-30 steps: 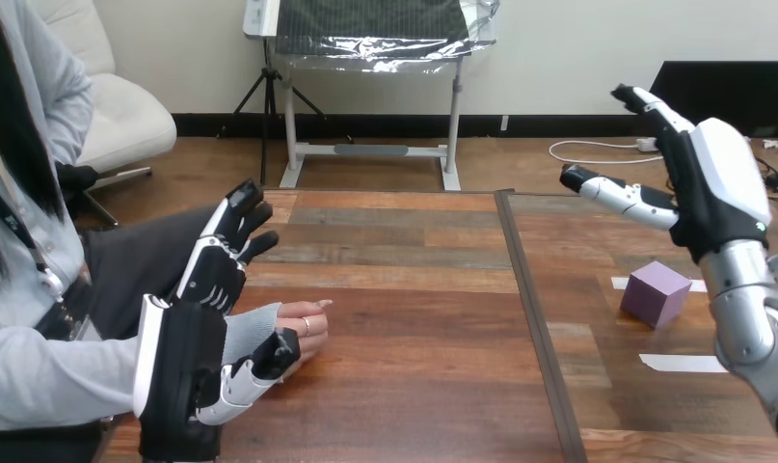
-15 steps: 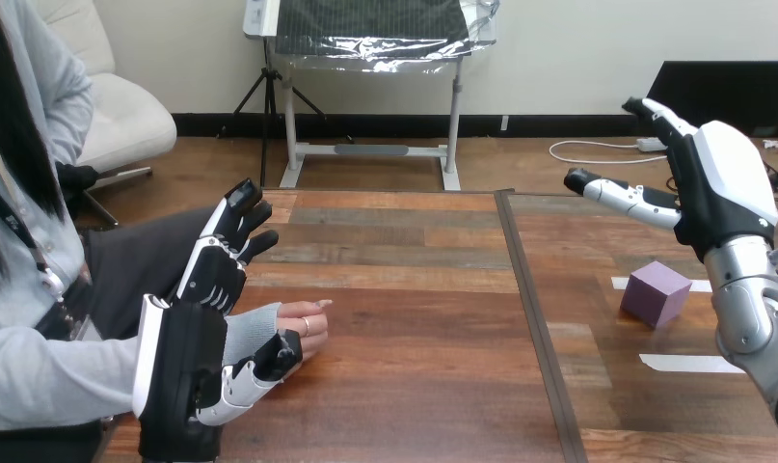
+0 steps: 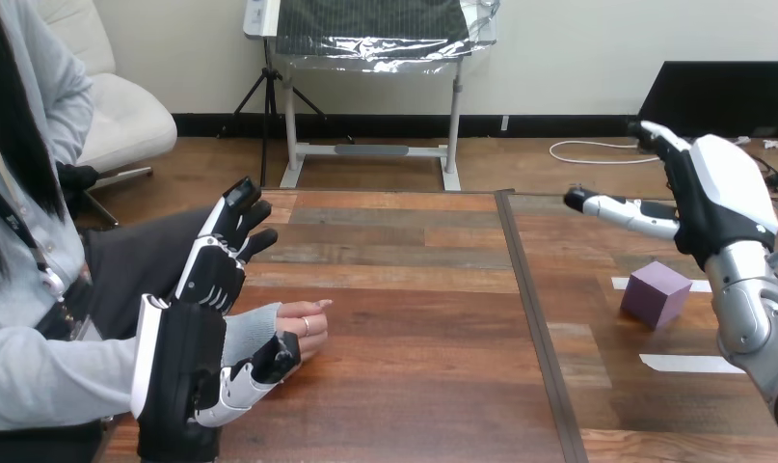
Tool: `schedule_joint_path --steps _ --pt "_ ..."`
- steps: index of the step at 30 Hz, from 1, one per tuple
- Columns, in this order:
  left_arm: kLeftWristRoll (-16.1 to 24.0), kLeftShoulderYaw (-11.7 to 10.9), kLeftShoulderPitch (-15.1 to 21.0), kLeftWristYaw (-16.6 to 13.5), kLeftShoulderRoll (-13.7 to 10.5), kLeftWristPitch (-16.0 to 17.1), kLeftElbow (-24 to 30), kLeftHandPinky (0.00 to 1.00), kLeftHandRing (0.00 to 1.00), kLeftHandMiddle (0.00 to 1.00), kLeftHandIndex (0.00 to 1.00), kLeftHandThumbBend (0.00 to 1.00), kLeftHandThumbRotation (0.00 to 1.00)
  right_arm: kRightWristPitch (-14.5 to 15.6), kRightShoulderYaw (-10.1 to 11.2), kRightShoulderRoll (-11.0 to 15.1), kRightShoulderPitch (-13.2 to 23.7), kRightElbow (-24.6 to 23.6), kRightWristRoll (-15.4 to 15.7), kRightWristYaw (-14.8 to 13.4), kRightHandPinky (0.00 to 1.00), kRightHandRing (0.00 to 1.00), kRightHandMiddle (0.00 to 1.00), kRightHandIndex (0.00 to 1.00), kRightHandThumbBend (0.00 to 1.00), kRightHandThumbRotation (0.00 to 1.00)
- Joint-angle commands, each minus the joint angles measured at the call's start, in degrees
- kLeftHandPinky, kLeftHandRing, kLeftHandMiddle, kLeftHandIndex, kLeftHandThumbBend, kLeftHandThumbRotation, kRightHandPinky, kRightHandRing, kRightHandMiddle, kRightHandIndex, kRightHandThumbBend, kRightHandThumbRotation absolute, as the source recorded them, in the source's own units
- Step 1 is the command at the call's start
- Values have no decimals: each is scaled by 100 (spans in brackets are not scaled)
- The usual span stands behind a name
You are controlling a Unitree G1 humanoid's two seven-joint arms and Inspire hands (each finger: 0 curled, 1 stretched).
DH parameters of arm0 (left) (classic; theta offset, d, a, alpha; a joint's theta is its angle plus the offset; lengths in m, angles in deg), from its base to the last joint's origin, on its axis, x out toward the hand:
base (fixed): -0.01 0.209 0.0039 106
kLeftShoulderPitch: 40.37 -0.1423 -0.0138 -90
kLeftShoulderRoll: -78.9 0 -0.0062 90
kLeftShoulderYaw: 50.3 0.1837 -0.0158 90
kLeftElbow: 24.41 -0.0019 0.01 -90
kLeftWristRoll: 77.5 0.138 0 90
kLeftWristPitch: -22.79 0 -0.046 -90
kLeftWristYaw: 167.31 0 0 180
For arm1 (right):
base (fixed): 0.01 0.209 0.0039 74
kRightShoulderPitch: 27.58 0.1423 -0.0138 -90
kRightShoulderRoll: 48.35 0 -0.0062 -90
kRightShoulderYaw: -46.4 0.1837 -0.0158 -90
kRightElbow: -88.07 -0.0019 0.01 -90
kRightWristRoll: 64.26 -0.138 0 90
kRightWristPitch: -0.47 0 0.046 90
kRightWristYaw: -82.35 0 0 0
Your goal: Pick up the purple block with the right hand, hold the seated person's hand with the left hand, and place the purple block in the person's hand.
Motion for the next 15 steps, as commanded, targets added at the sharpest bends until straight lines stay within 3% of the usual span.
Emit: schedule_joint_path --steps 1,15 --pt "-29 -45 321 36 -11 173 142 83 90 93 91 100 74 106 -106 137 523 -9 63 12 78 87 85 87 97 75" --pt "-70 -43 250 52 -57 211 253 82 90 93 90 100 75 514 -219 82 470 73 156 108 75 85 83 85 97 70"
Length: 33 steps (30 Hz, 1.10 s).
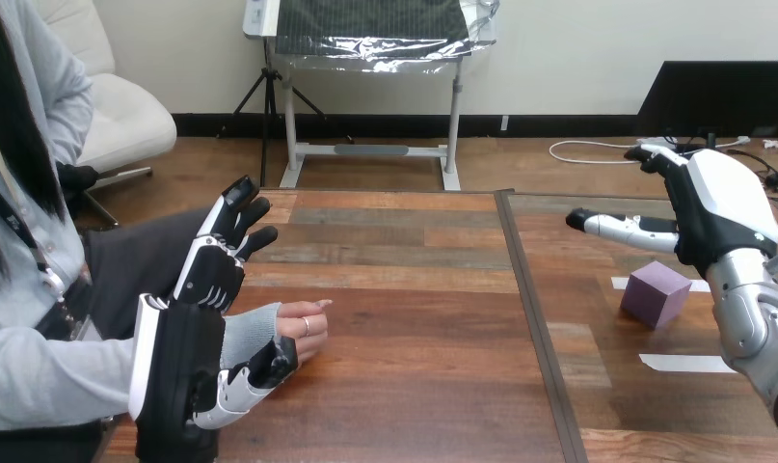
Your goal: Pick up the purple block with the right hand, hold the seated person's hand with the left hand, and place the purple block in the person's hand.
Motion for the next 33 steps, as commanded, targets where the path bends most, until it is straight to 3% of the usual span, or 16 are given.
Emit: schedule_joint_path --steps 1,12,33 --pt "-81 -27 241 38 -52 79 267 82 90 93 90 100 75 174 -45 75 451 25 -9 85 75 85 83 85 97 70" --pt "-303 66 204 170 -92 111 347 83 91 93 90 100 72 436 -137 41 364 53 57 163 74 84 83 86 95 68" --pt "-423 42 76 227 -91 192 520 82 90 91 89 100 71 774 -209 -36 180 93 4 312 76 85 84 86 89 63"
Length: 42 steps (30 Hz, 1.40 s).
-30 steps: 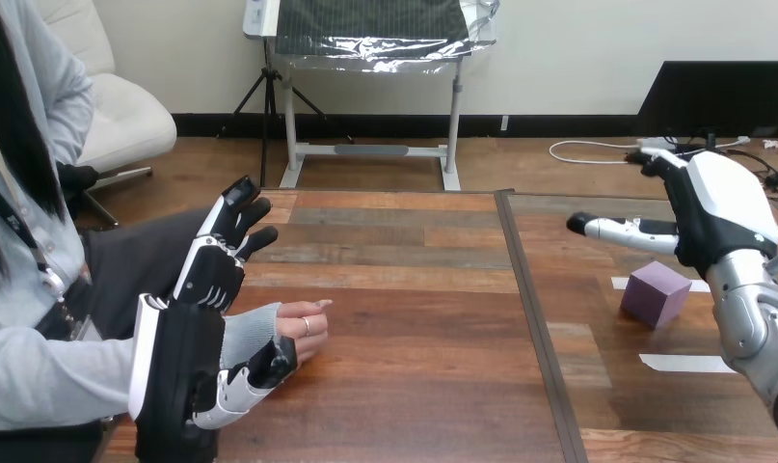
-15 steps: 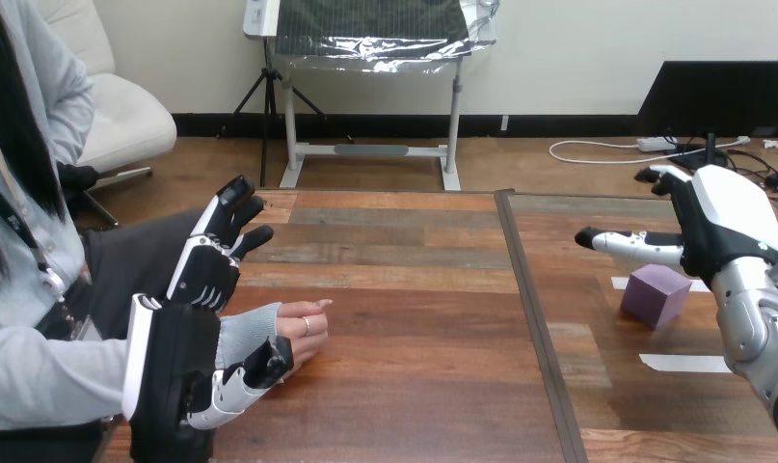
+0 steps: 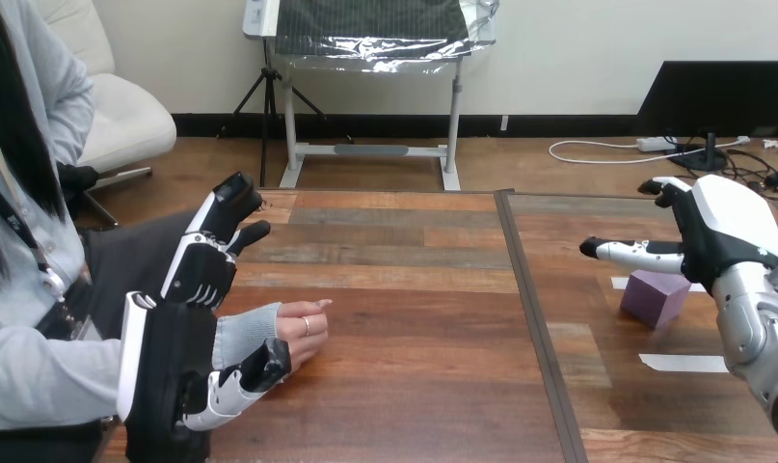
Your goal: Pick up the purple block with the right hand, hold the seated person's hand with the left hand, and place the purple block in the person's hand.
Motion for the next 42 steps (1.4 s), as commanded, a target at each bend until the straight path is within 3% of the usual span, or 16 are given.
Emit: schedule_joint_path --steps 1,19,28,42 --pt "-143 26 135 44 -54 122 332 82 90 91 89 100 71 43 -7 -19 178 3 -39 37 76 85 84 86 89 62" --pt "-405 128 -116 188 -85 -22 768 83 90 91 89 100 69 246 35 -125 36 10 -126 268 78 86 85 87 91 67" --pt "-568 177 -243 317 -102 -112 1008 84 90 91 89 100 69 369 -75 -182 -23 12 -22 230 77 86 85 87 88 65" --pt "-773 207 -257 535 -163 55 1069 83 90 91 89 100 66 610 -143 -274 -112 43 0 285 76 85 84 87 85 64"
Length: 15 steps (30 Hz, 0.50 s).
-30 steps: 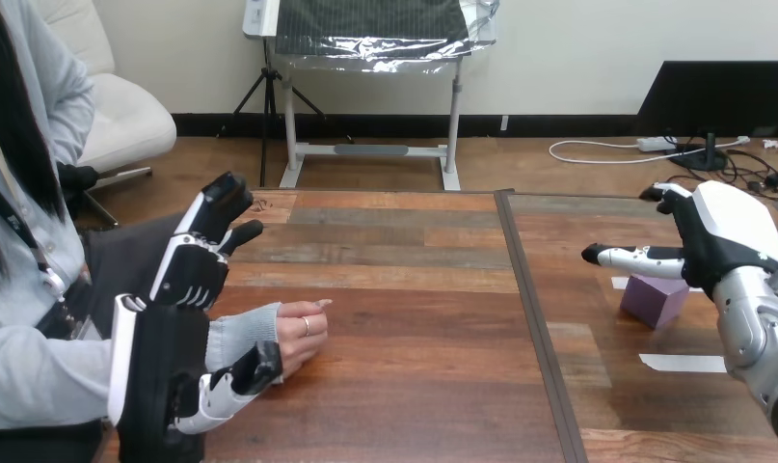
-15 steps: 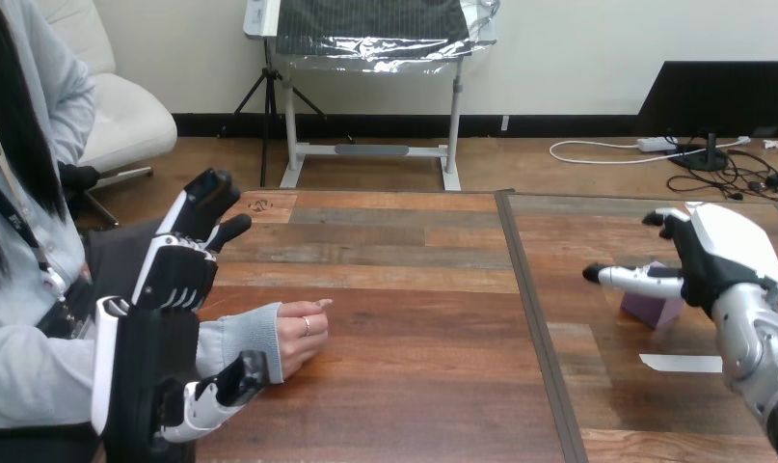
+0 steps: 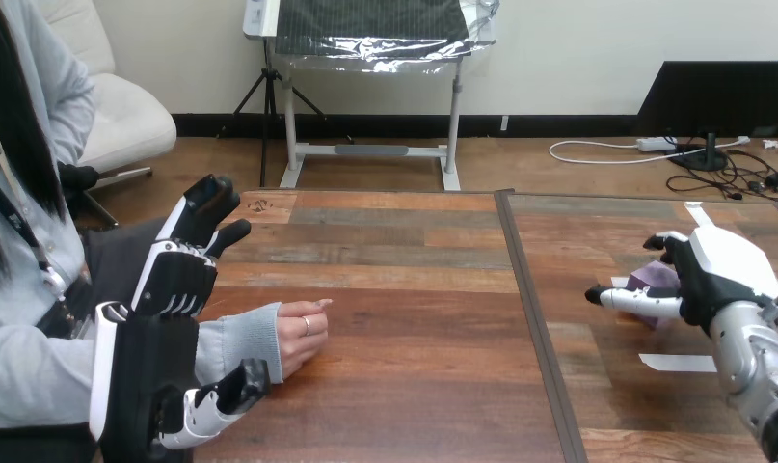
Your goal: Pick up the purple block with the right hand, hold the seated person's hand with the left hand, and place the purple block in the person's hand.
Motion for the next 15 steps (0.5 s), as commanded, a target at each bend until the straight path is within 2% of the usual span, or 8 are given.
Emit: schedule_joint_path --steps 1,15 --pt "-141 107 179 90 -106 129 368 83 90 91 89 100 65 26 -45 -83 188 -60 0 4 76 85 84 87 85 64" --pt "-280 122 101 234 -134 63 499 83 90 92 90 100 64 124 -126 -132 177 -56 37 42 75 85 84 87 89 69"
